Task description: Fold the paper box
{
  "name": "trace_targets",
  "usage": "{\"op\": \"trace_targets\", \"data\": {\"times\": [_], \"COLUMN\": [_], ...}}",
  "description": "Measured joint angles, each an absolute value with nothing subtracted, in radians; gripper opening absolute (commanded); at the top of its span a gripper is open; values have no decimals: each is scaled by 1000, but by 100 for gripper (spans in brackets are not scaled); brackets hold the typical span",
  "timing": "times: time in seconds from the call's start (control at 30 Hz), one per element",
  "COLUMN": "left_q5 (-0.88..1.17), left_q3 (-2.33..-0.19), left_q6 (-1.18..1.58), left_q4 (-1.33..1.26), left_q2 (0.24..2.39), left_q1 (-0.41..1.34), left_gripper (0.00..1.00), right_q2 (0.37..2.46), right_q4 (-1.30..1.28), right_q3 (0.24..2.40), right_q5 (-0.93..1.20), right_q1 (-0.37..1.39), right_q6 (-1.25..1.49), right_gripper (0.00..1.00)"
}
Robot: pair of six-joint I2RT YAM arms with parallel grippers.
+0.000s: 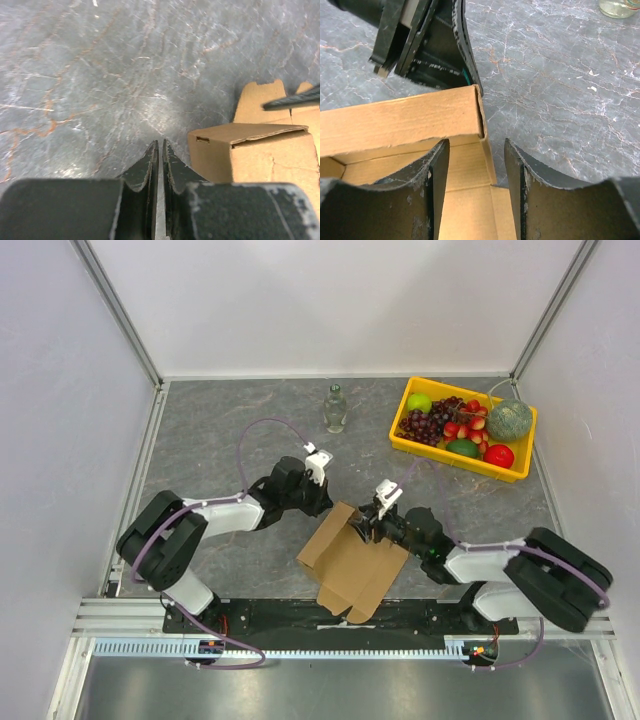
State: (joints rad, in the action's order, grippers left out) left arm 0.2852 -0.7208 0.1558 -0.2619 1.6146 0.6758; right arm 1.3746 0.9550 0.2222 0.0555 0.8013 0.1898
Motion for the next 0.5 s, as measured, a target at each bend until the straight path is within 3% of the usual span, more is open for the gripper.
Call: {"op": "trace_targets", "data": {"times": [0.27,0.37,0.43,0.47,0.5], "left_q5": [117,54,29,22,8], "left_q3": [-690,-677,-668,-667,-667], "left_q6": [207,220,224,224,223], "left_q4": [-210,-170,-139,-123,-106], "left_q2": [1477,1394,1319,1280,1239], "left_q1": [673,673,674,677,683], "left_gripper": [16,22,33,55,83], "right_q2": [997,822,751,730,707], "right_q4": [694,527,405,351,282], "right_q3": [163,169,182,190,201], "right_q5": [-10,-93,-132,-144,-159], "right_q1": [802,802,802,802,802], "right_q6": [309,420,487,513,543], "right_gripper": [55,54,54,55,56]}}
